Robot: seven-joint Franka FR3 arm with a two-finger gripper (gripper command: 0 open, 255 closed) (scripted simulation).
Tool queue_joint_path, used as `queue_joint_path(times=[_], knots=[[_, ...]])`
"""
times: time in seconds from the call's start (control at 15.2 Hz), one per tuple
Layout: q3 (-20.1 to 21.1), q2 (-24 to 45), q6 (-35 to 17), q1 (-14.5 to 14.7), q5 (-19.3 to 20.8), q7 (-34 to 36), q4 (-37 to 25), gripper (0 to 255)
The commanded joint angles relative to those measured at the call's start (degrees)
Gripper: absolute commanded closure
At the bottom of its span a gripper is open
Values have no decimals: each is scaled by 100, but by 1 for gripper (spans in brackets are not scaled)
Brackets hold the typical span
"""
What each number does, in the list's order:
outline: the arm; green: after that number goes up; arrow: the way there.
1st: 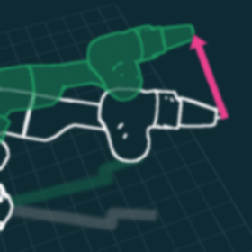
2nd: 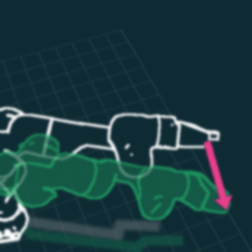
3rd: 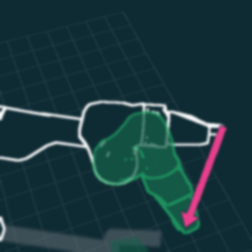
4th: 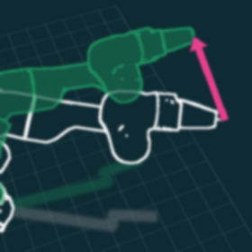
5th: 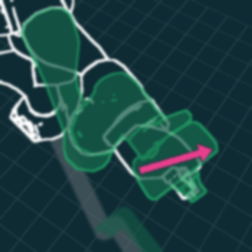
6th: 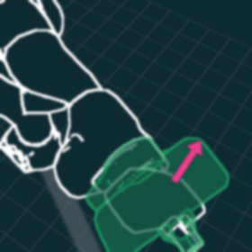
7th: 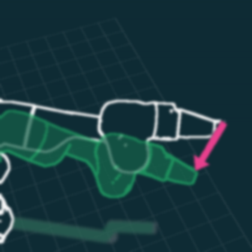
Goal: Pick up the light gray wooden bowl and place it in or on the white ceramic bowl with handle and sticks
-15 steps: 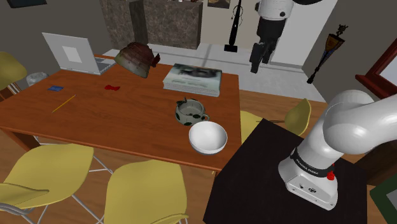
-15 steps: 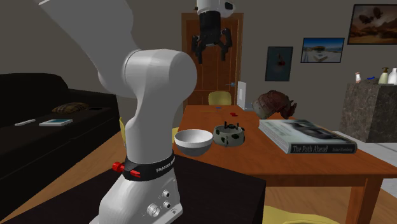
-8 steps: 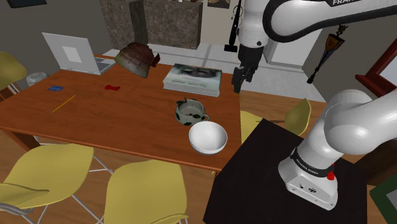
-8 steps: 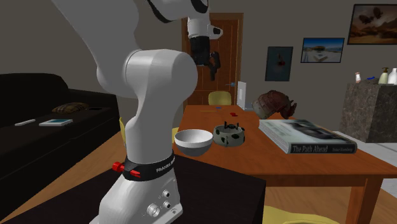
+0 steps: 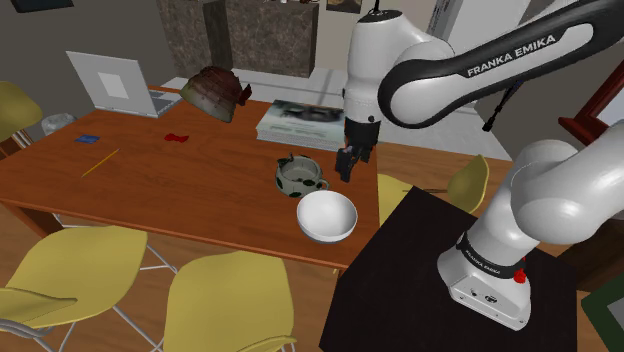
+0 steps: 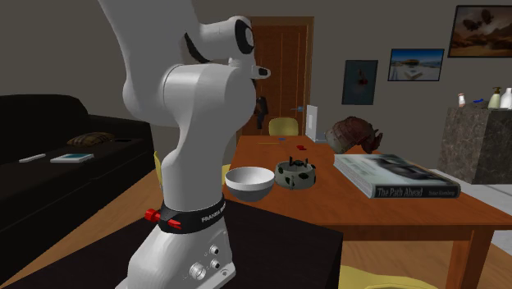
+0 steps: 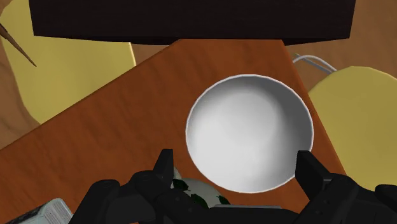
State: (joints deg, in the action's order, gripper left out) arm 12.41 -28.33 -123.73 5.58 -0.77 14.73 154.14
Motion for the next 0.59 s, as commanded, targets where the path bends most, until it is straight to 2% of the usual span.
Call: queue_joint_path(times=[0.0,0.26,0.53], knots=[[182,409,-431,32,6,219,8,0],[547,1294,-1214,36,181,735,-81,0],[879,2281,-1903,-26,677,1436,-322,0]])
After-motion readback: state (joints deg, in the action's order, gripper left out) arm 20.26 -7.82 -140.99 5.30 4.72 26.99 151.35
